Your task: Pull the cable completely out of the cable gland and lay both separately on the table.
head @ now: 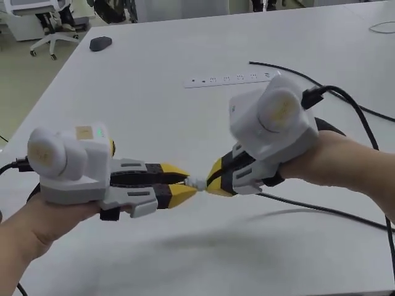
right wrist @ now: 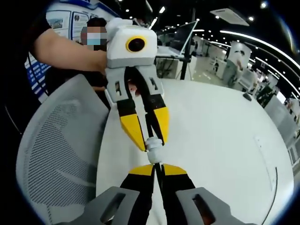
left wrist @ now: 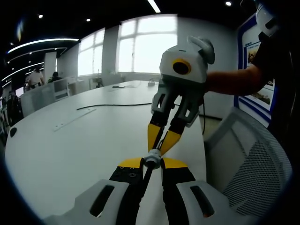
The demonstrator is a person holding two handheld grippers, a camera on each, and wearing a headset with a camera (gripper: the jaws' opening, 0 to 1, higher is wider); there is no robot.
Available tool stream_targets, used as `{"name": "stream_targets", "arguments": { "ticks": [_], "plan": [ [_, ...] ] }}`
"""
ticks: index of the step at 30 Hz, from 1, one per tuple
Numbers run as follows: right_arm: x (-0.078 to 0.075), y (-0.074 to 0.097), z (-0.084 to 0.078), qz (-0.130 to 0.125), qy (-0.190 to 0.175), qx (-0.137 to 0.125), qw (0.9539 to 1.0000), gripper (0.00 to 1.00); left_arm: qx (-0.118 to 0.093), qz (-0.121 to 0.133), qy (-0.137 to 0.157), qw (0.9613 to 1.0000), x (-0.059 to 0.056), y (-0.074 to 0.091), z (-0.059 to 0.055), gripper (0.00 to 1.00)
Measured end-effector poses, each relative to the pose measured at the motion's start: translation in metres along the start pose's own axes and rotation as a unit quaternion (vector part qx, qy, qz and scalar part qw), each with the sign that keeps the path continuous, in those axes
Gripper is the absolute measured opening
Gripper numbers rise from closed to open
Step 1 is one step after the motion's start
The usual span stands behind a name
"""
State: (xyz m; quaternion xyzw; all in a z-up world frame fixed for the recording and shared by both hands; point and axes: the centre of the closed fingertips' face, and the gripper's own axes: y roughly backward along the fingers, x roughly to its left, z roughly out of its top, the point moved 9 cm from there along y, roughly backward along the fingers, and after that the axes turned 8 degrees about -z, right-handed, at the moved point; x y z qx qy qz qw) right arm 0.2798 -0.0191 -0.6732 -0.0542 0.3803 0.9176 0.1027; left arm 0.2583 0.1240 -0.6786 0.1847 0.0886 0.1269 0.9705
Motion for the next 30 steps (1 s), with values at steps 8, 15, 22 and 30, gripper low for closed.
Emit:
{"name": "stream_targets", "arguments": {
  "ticks": [8, 15, 22, 30],
  "plan": [
    [0.000, 0.002, -0.003, -0.005, 0.002, 0.010, 0.9999, 0.00, -0.001, 0.002, -0.001, 1.0000, -0.002, 0.001, 0.000, 0.15],
    [-0.003, 0.005, -0.018, -0.013, 0.008, 0.029, 0.9995, 0.00, -0.004, 0.018, 0.003, 0.9998, -0.001, 0.013, -0.005, 0.15],
    [-0.008, 0.007, -0.026, -0.015, 0.003, 0.042, 0.9990, 0.00, -0.003, 0.042, 0.015, 0.9990, 0.001, 0.036, -0.015, 0.15],
    [-0.011, -0.007, -0.019, -0.010, -0.012, 0.042, 0.9990, 0.00, -0.004, 0.075, 0.030, 0.9967, -0.001, 0.069, -0.032, 0.15]
  ]
}}
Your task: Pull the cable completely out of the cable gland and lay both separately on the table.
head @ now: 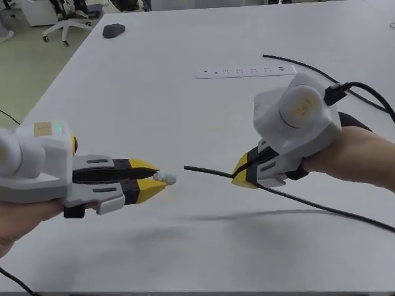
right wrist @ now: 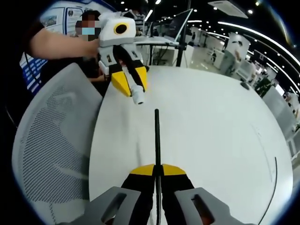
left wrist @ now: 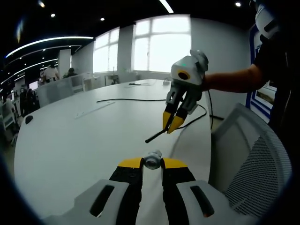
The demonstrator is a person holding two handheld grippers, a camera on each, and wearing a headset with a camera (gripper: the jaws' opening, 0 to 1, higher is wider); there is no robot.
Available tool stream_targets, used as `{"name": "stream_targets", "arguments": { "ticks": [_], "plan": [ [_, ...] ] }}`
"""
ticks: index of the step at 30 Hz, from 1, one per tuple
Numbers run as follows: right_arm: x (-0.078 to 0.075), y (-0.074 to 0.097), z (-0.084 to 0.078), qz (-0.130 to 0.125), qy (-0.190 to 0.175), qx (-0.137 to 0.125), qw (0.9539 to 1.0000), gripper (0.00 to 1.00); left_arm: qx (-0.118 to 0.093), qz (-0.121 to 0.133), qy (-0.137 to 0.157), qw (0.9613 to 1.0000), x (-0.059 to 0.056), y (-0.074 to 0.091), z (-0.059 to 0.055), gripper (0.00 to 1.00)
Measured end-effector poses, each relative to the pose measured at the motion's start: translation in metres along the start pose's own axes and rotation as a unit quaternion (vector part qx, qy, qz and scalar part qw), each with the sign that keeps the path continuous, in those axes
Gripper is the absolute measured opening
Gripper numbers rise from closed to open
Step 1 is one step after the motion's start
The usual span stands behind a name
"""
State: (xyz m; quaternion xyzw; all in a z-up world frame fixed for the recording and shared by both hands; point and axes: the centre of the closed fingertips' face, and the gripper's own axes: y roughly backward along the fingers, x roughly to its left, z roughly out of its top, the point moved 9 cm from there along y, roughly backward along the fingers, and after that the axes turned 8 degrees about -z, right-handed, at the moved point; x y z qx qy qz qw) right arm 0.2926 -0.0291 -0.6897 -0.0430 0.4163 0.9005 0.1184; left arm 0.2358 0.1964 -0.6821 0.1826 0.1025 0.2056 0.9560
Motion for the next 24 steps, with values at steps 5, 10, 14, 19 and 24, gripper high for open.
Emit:
{"name": "stream_targets", "arguments": {
  "ticks": [5, 10, 14, 19, 24],
  "plan": [
    [0.007, -0.016, 0.015, 0.019, 0.005, -0.009, 0.9998, 0.00, -0.010, 0.025, 0.019, 0.9994, 0.001, 0.021, -0.014, 0.15],
    [0.016, -0.038, 0.035, 0.034, 0.008, -0.021, 0.9992, 0.00, -0.014, 0.051, 0.042, 0.9977, 0.000, 0.040, -0.032, 0.15],
    [0.020, -0.056, 0.055, 0.037, -0.011, -0.045, 0.9983, 0.00, -0.024, 0.075, 0.060, 0.9951, 0.000, 0.056, -0.047, 0.15],
    [0.026, -0.075, 0.070, 0.059, -0.043, -0.074, 0.9946, 0.00, -0.036, 0.097, 0.077, 0.9917, -0.001, 0.071, -0.062, 0.15],
    [0.034, -0.097, 0.087, 0.070, -0.106, -0.105, 0.9864, 0.00, -0.057, 0.121, 0.101, 0.9859, -0.001, 0.081, -0.078, 0.15]
  ]
}}
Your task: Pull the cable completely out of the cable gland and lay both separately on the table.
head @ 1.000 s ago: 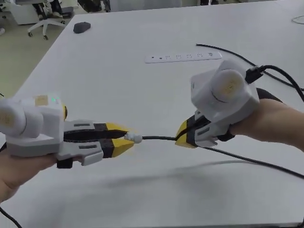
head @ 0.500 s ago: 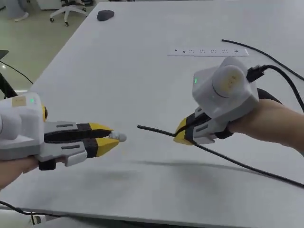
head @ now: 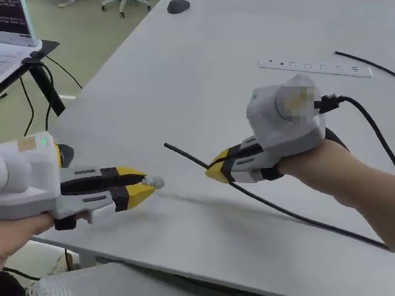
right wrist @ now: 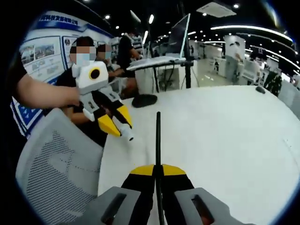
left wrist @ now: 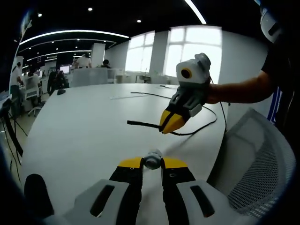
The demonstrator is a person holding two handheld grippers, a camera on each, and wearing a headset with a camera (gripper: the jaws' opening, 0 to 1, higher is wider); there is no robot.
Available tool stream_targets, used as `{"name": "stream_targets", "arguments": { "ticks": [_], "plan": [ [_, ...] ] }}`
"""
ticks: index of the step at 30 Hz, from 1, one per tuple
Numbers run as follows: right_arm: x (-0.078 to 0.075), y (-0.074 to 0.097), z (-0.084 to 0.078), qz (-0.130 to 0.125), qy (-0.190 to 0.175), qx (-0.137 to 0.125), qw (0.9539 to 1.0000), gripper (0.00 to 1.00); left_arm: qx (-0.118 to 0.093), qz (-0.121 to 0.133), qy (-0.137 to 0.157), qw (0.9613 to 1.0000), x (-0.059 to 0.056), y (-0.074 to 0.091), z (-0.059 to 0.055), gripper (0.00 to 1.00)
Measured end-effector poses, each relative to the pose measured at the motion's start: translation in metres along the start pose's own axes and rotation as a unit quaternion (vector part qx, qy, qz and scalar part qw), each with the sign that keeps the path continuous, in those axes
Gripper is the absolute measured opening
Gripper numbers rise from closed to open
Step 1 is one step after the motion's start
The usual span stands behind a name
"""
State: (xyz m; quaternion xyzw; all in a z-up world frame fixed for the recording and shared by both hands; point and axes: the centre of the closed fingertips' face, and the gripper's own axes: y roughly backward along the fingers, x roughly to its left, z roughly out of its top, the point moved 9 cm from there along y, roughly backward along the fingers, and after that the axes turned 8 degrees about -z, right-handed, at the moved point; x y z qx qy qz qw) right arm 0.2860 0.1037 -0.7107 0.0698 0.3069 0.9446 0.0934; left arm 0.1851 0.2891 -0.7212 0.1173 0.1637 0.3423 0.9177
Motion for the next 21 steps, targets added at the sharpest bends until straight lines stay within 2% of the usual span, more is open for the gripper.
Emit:
{"name": "stream_targets", "arguments": {
  "ticks": [2, 4, 8, 11, 13, 15, 17, 19, 20, 21],
  "plan": [
    [0.003, -0.009, 0.003, -0.002, -0.016, -0.009, 0.9998, 0.00, -0.018, 0.015, 0.026, 0.9994, 0.005, 0.005, -0.007, 0.15],
    [0.007, -0.021, 0.006, -0.004, -0.024, -0.022, 0.9995, 0.00, -0.024, 0.024, 0.031, 0.9989, 0.009, 0.009, -0.015, 0.15],
    [0.013, -0.040, 0.006, -0.017, -0.031, -0.034, 0.9988, 0.00, -0.015, 0.030, 0.036, 0.9988, 0.012, 0.012, -0.027, 0.15],
    [0.015, -0.056, 0.006, -0.031, -0.056, -0.046, 0.9968, 0.00, -0.018, 0.043, 0.046, 0.9979, 0.016, 0.014, -0.037, 0.15],
    [0.015, -0.061, 0.007, -0.043, -0.063, -0.051, 0.9958, 0.00, -0.021, 0.048, 0.051, 0.9973, 0.018, 0.015, -0.040, 0.15],
    [0.014, -0.067, 0.009, -0.055, -0.064, -0.059, 0.9947, 0.00, -0.033, 0.068, 0.039, 0.9964, 0.021, 0.016, -0.042, 0.15],
    [0.015, -0.073, 0.011, -0.058, -0.063, -0.060, 0.9945, 0.00, -0.045, 0.068, 0.053, 0.9952, 0.021, 0.016, -0.043, 0.15],
    [0.015, -0.077, 0.011, -0.067, -0.060, -0.065, 0.9938, 0.00, -0.044, 0.072, 0.049, 0.9953, 0.021, 0.014, -0.046, 0.15],
    [0.013, -0.080, 0.010, -0.083, -0.057, -0.063, 0.9929, 0.00, -0.046, 0.070, 0.050, 0.9952, 0.021, 0.014, -0.048, 0.15],
    [0.012, -0.082, 0.008, -0.084, -0.057, -0.061, 0.9930, 0.00, -0.047, 0.071, 0.051, 0.9951, 0.021, 0.014, -0.049, 0.15]
  ]
}}
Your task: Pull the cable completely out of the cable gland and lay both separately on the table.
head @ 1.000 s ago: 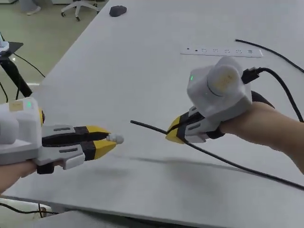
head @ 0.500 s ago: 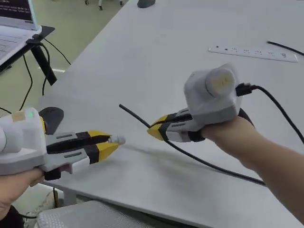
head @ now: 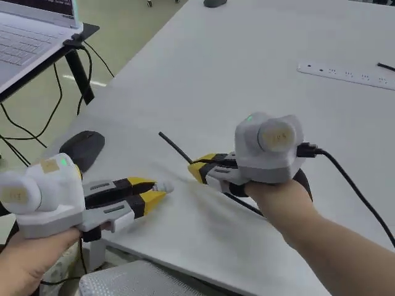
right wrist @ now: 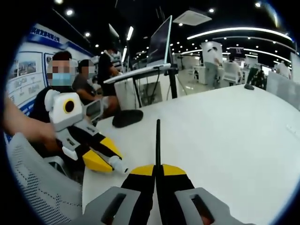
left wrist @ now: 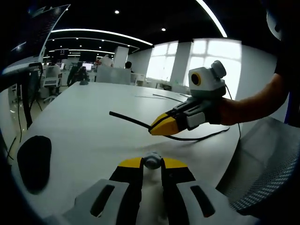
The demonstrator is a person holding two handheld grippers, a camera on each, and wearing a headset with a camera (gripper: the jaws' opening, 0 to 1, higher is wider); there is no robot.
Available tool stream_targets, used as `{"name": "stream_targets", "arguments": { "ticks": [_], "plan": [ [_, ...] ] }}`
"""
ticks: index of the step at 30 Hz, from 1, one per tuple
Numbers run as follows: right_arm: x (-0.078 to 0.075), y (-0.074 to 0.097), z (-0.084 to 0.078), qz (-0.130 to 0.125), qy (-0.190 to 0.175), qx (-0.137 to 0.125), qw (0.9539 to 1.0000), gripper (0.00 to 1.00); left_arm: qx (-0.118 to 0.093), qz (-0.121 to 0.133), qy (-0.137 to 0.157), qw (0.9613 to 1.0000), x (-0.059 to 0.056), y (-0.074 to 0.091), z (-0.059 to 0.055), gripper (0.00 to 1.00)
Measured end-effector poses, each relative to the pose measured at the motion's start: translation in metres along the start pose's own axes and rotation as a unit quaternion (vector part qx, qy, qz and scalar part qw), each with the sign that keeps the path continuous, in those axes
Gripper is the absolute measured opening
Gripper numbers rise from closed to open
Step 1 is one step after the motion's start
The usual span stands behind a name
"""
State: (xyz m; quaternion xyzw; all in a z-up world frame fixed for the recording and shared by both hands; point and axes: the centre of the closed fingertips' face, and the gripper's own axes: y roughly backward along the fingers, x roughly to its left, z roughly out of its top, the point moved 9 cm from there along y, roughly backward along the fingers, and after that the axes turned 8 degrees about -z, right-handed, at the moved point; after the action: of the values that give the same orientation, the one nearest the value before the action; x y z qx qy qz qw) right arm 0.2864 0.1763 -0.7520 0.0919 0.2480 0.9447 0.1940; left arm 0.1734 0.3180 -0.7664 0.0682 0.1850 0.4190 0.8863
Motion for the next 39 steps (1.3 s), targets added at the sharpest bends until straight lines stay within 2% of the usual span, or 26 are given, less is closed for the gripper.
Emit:
{"name": "stream_targets", "arguments": {
  "ticks": [4, 9, 11, 12, 13, 16, 19, 20, 21, 22, 23, 24, 26, 27, 29, 32, 33, 34, 35, 37, 38, 39],
  "plan": [
    [0.001, -0.005, -0.004, -0.008, -0.002, 0.007, 0.9999, 0.00, -0.006, 0.016, 0.006, 0.9998, 0.004, 0.001, -0.005, 0.15],
    [0.001, -0.009, -0.008, -0.028, 0.014, 0.009, 0.9995, 0.00, 0.003, 0.027, -0.001, 0.9996, 0.010, 0.001, -0.013, 0.15],
    [0.002, -0.010, -0.010, -0.031, 0.017, 0.011, 0.9993, 0.00, -0.003, 0.027, -0.002, 0.9996, 0.009, 0.002, -0.015, 0.15],
    [0.001, -0.010, -0.010, -0.032, 0.017, 0.013, 0.9993, 0.00, -0.007, 0.032, -0.014, 0.9994, 0.009, 0.002, -0.015, 0.15],
    [0.001, -0.010, -0.010, -0.033, 0.015, 0.015, 0.9992, 0.00, -0.006, 0.039, -0.040, 0.9984, 0.009, 0.003, -0.015, 0.15],
    [0.002, -0.010, -0.011, -0.041, 0.014, 0.016, 0.9989, 0.00, -0.009, 0.035, -0.024, 0.9990, 0.006, 0.002, -0.016, 0.16],
    [0.003, -0.012, -0.016, -0.045, 0.033, 0.025, 0.9981, 0.00, -0.011, 0.037, -0.030, 0.9988, 0.003, 0.002, -0.015, 0.16],
    [0.002, -0.012, -0.017, -0.048, 0.038, 0.029, 0.9977, 0.00, -0.010, 0.037, -0.033, 0.9987, 0.003, 0.002, -0.015, 0.16],
    [0.002, -0.013, -0.015, -0.049, 0.046, 0.017, 0.9976, 0.01, -0.001, 0.039, -0.033, 0.9987, 0.002, 0.001, -0.016, 0.17],
    [0.005, -0.010, -0.015, -0.048, 0.041, 0.025, 0.9977, 0.02, 0.018, 0.042, -0.031, 0.9985, 0.003, 0.001, -0.019, 0.17],
    [0.006, -0.010, -0.016, -0.048, 0.039, 0.027, 0.9977, 0.05, 0.000, 0.044, -0.035, 0.9984, 0.001, -0.001, -0.014, 0.17],
    [0.007, -0.010, -0.015, -0.044, 0.034, 0.027, 0.9981, 0.08, -0.005, 0.039, -0.030, 0.9988, 0.000, -0.002, -0.012, 0.18],
    [0.006, -0.009, -0.015, -0.048, 0.033, 0.026, 0.9979, 0.16, -0.002, 0.039, -0.030, 0.9988, -0.006, 0.001, -0.014, 0.22],
    [0.007, -0.008, -0.016, -0.051, 0.032, 0.029, 0.9978, 0.20, -0.009, 0.037, -0.026, 0.9989, -0.007, 0.001, -0.014, 0.25],
    [0.008, -0.005, -0.017, -0.054, 0.033, 0.034, 0.9975, 0.23, -0.017, 0.044, -0.019, 0.9987, -0.009, 0.001, -0.013, 0.36],
    [0.009, 0.000, -0.018, -0.055, 0.042, 0.029, 0.9972, 0.30, -0.016, 0.046, -0.017, 0.9987, -0.013, 0.001, -0.010, 0.51],
    [0.008, 0.002, -0.018, -0.058, 0.050, 0.023, 0.9968, 0.32, -0.017, 0.044, -0.019, 0.9987, -0.016, -0.001, -0.009, 0.56],
    [0.006, 0.006, -0.018, -0.058, 0.059, 0.018, 0.9964, 0.34, -0.014, 0.046, -0.046, 0.9978, -0.019, 0.001, -0.005, 0.61],
    [0.005, 0.008, -0.020, -0.061, 0.061, 0.017, 0.9961, 0.36, -0.004, 0.056, -0.074, 0.9956, -0.017, 0.002, -0.003, 0.62],
    [-0.003, 0.017, -0.023, -0.073, 0.055, 0.019, 0.9956, 0.46, -0.011, 0.055, -0.058, 0.9968, -0.018, 0.002, 0.003, 0.62],
    [-0.006, 0.020, -0.024, -0.077, 0.048, 0.017, 0.9958, 0.50, -0.015, 0.056, -0.056, 0.9968, -0.018, 0.002, 0.006, 0.68],
    [-0.012, 0.027, -0.026, -0.085, 0.036, 0.017, 0.9956, 0.55, -0.017, 0.058, -0.055, 0.9966, -0.012, 0.002, 0.008, 0.75]
  ]
}}
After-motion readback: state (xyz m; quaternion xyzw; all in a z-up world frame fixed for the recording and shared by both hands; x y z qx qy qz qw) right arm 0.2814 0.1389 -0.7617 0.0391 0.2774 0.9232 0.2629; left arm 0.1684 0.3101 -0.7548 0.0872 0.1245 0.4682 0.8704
